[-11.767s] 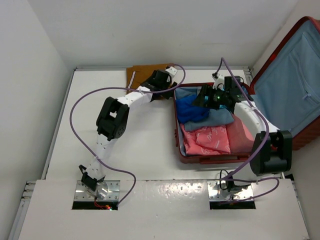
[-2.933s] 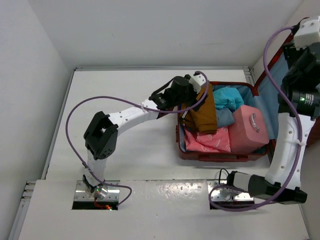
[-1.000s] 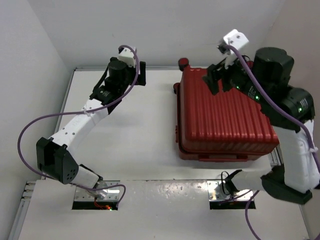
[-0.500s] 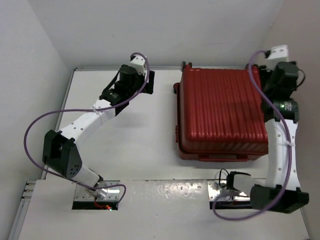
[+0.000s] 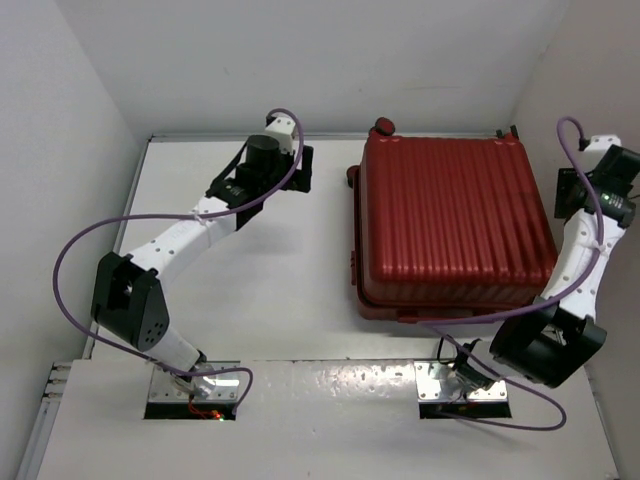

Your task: Pack the luggage

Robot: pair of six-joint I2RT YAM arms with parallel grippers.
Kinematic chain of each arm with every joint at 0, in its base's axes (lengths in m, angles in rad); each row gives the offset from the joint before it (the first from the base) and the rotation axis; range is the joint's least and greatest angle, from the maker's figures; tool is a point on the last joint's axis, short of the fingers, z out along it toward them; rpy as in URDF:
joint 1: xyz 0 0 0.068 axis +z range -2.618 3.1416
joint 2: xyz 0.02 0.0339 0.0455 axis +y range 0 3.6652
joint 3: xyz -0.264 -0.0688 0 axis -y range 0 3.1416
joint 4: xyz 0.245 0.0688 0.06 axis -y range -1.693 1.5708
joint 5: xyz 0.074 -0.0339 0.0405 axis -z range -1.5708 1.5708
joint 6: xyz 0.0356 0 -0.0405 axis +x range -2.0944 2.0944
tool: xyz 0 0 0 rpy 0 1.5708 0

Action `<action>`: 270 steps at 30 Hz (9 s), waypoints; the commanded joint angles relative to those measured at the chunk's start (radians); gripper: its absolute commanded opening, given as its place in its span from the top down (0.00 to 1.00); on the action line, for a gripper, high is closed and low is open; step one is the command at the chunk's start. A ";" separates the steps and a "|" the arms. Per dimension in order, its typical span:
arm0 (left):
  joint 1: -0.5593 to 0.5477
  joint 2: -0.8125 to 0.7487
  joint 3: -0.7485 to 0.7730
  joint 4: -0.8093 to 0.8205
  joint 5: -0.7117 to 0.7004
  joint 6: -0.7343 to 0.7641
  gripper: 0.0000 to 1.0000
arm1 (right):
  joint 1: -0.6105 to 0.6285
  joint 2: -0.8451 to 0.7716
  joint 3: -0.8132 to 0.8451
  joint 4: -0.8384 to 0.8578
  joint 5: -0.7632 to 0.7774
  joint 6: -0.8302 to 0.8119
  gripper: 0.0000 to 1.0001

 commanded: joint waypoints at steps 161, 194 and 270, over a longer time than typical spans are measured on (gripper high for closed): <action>0.880 -0.262 -0.534 -0.356 0.418 -0.422 0.03 | 1.182 0.107 -1.047 1.677 -0.280 0.649 0.87; 0.843 -0.267 -0.436 -0.356 0.526 -0.387 0.07 | 1.190 0.102 -1.050 1.643 -0.292 0.635 0.43; 0.849 -0.026 -0.467 -0.164 0.525 -0.275 0.39 | 1.098 0.176 -1.104 1.727 -0.413 0.579 0.31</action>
